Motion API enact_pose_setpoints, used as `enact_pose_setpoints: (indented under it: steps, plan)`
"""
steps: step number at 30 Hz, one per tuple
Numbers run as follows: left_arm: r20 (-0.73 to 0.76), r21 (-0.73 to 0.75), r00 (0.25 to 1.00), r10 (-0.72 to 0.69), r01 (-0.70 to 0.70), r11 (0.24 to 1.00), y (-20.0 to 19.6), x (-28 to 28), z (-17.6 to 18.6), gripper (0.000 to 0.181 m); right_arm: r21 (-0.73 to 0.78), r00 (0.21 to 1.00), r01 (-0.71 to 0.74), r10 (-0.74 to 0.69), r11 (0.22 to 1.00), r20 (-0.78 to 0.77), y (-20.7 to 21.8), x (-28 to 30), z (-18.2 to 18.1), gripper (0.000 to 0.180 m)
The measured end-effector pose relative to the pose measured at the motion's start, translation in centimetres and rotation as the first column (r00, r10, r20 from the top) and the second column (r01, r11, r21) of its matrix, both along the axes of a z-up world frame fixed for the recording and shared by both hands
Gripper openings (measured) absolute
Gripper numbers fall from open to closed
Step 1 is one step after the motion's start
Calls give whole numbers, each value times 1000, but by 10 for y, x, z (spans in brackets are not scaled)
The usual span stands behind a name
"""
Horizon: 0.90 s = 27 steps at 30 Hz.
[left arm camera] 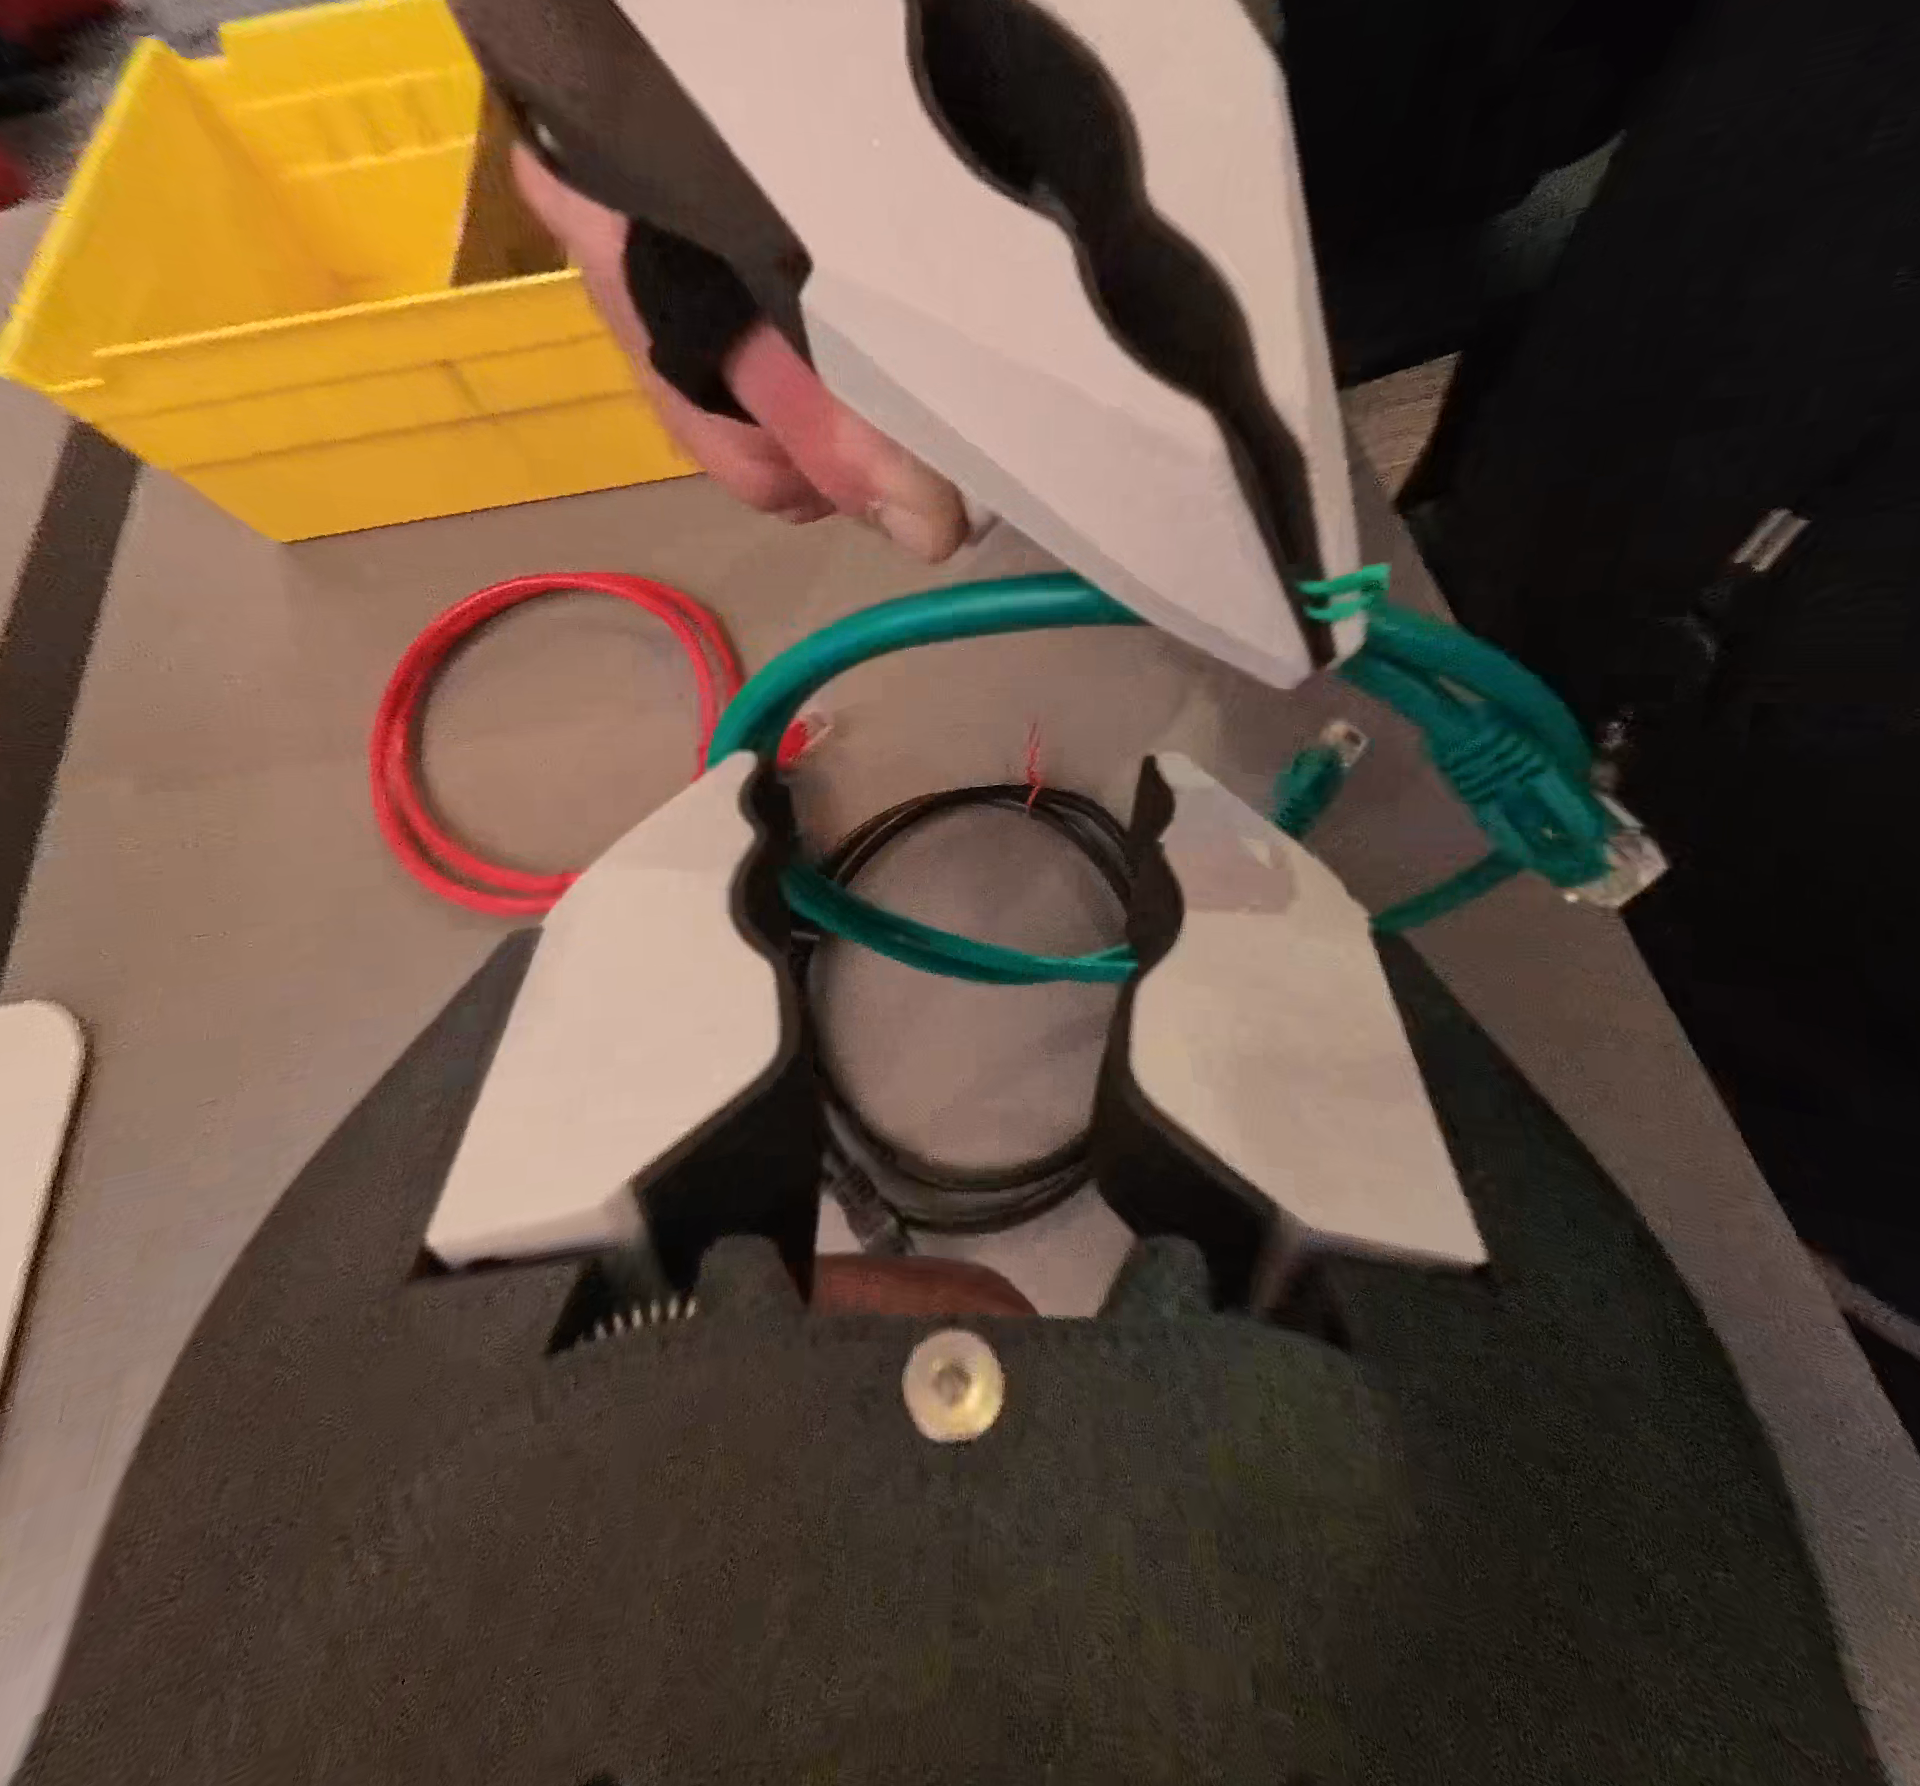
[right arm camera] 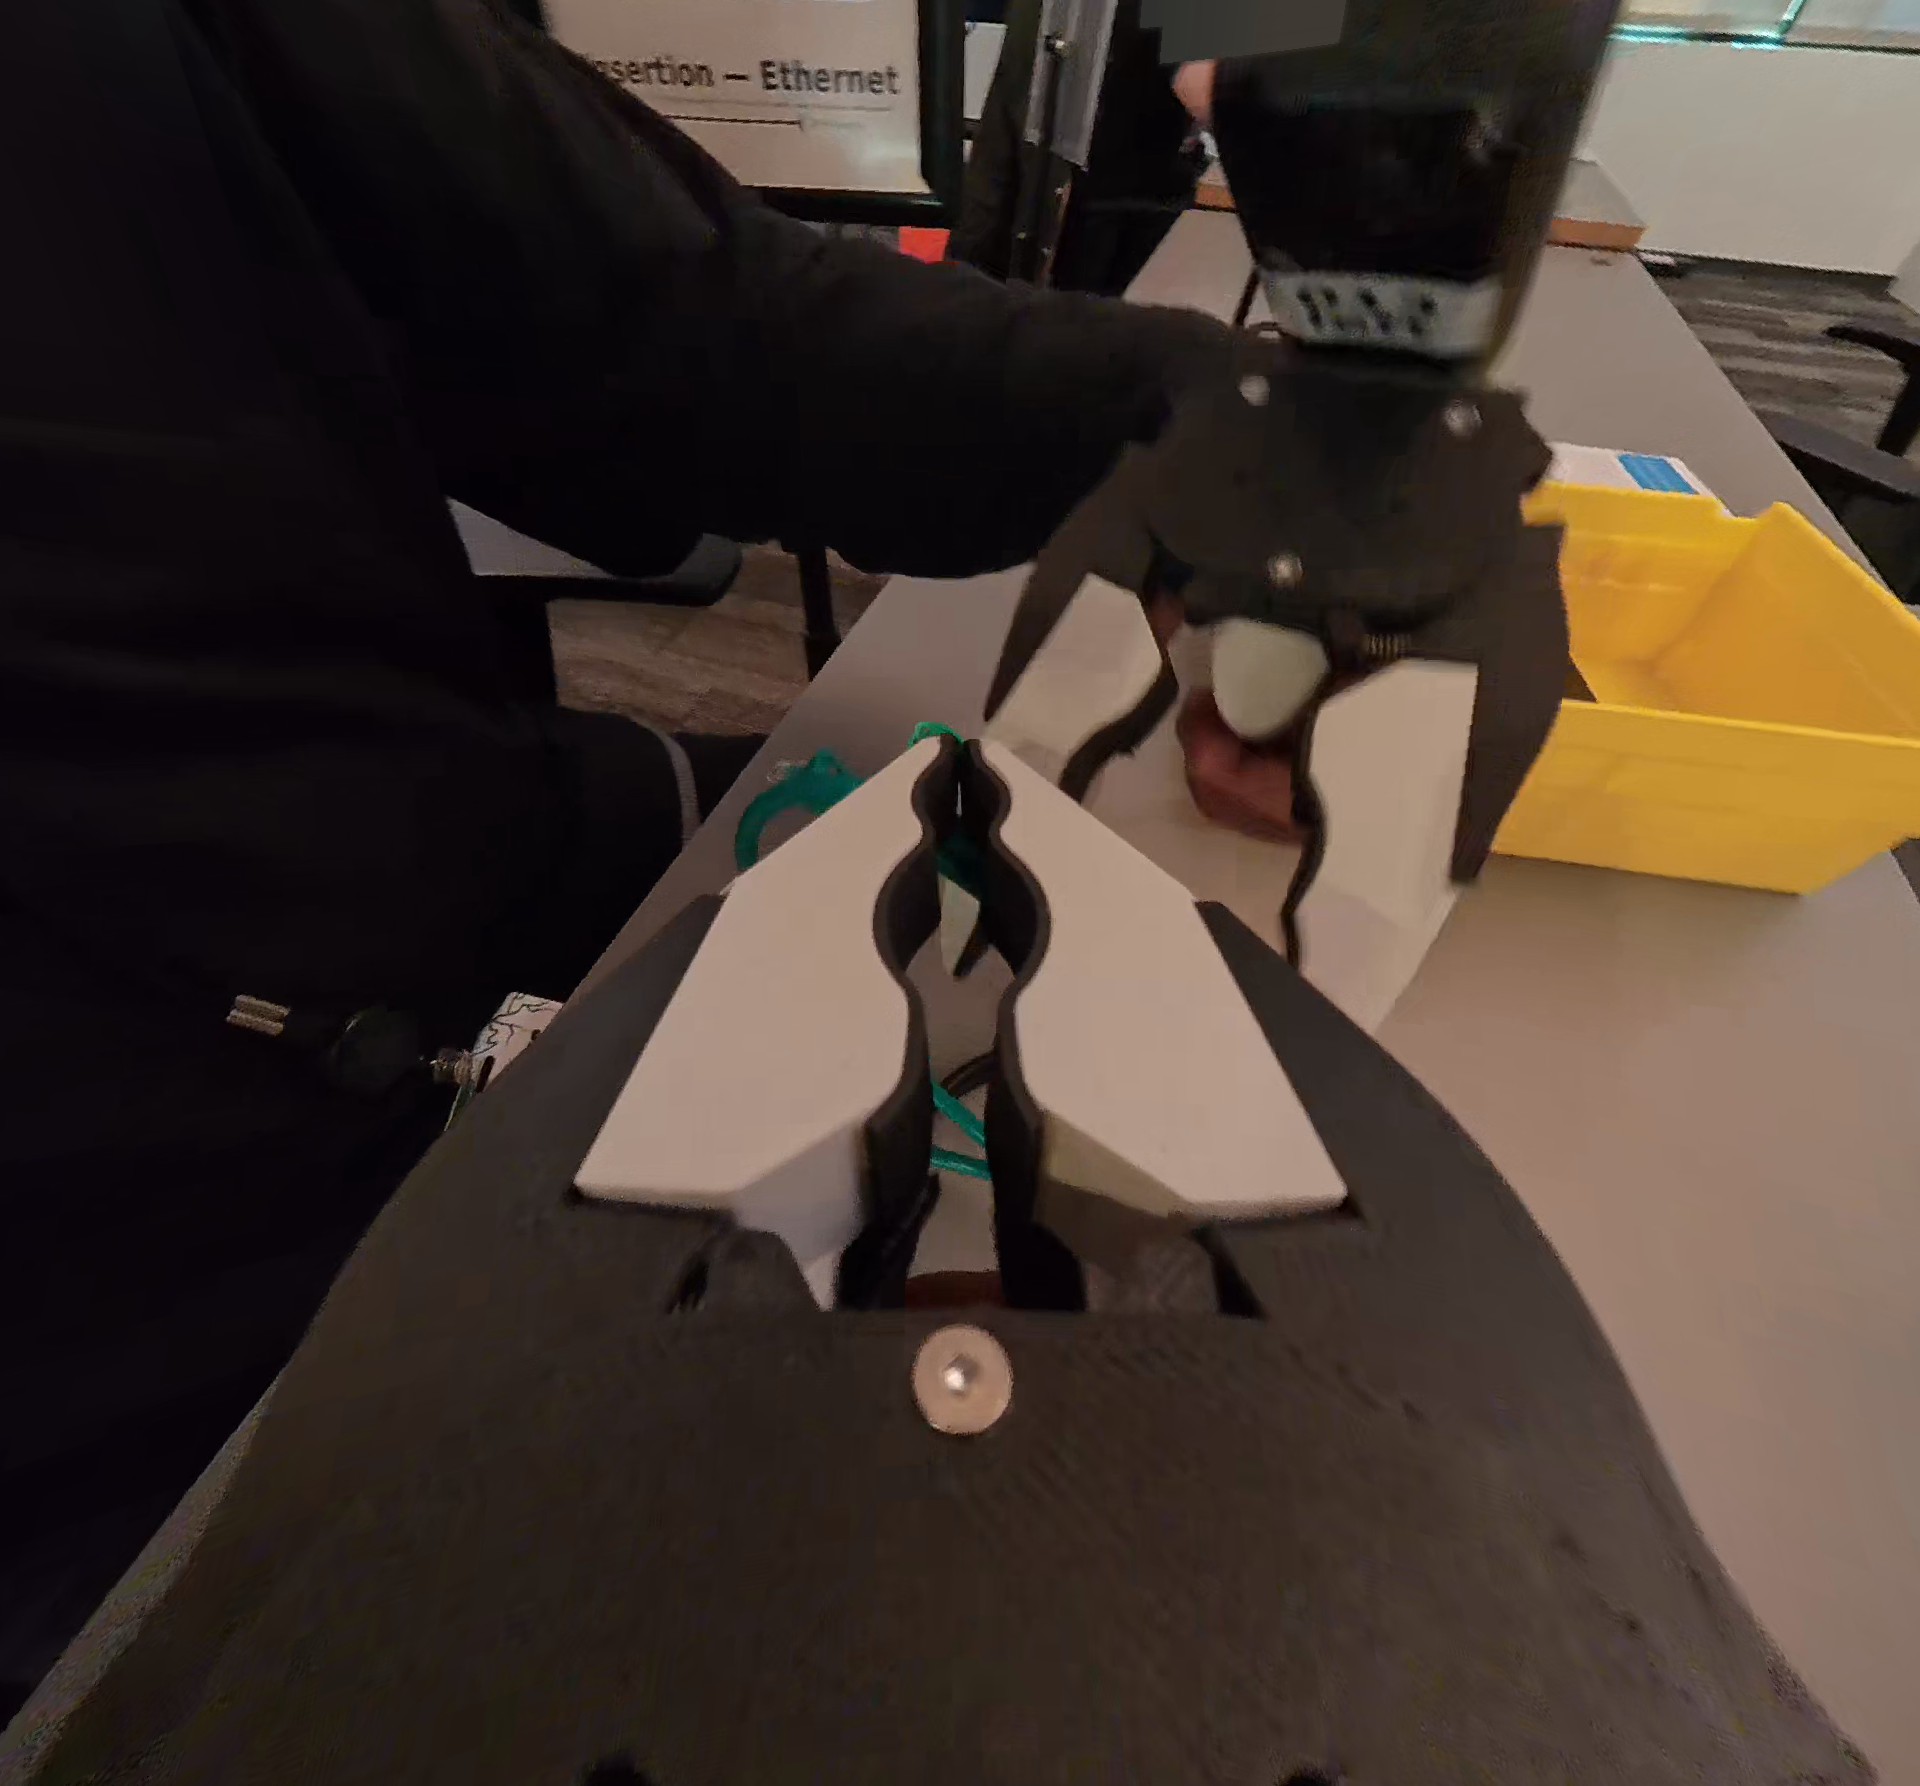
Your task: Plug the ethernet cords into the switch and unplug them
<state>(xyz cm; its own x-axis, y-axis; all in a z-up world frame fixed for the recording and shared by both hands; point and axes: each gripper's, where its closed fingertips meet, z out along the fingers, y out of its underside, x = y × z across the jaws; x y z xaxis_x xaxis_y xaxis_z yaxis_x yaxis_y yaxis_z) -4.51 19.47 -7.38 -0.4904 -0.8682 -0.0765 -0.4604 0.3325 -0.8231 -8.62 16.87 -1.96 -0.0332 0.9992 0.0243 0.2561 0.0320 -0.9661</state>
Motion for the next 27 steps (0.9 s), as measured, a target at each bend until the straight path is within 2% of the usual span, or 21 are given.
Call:
enact_pose_setpoints:
  steps: [2, 3, 4, 6, 8, 12, 15, 17, 19, 22, 25, 27]
  plan:
    - [19, -94, 995, -96, 97, 991, -15, 4, -2, 18, 2, 999, -32, 32, 999, -10, -4, -2, 1, 0]
    - [29, -125, 992, -122, 125, 984, -20, 5, -2, 9, 2, 999, -39, 39, 999, -11, -5, -2, 1, 0]
    - [43, -137, 991, -126, 131, 982, -22, 7, -3, 7, 1, 999, -38, 38, 999, -9, -4, -1, 1, 0]
    - [43, -106, 997, -70, 74, 992, -12, 8, -4, 5, -8, 1000, -16, 16, 1000, 14, 2, 4, -3, 0]
    - [31, -42, 998, 60, -59, 997, 9, 2, -2, 5, -20, 997, 39, -38, 999, 69, 14, 12, -11, 0]
    - [88, -10, 979, 183, -183, 983, 11, -17, 15, 4, -45, 989, 87, -80, 995, 127, 32, 26, -18, 0]
    - [100, 104, 962, 255, -265, 959, 18, -19, 8, 12, -28, 993, 40, -37, 999, 112, 28, 23, -11, 0]
    - [143, 157, 954, 263, -285, 946, 25, -11, 11, 48, -7, 993, 7, -6, 1000, 115, 23, 18, -9, 0]
    - [128, 147, 965, 229, -247, 958, 26, -1, 9, 72, 8, 994, -13, 12, 1000, 113, 19, 13, -7, 0]
    - [109, 77, 988, 113, -121, 990, 19, 12, -1, 79, 30, 994, -41, 37, 999, 105, 11, 6, -5, 0]
    - [88, -9, 995, 38, -37, 999, 10, 25, -14, 72, 38, 996, -45, 42, 998, 77, 9, 3, 0, 0]
    - [135, -77, 991, 23, -13, 997, 2, 33, -9, 54, 29, 997, -50, 48, 998, 62, 8, 3, 1, 0]
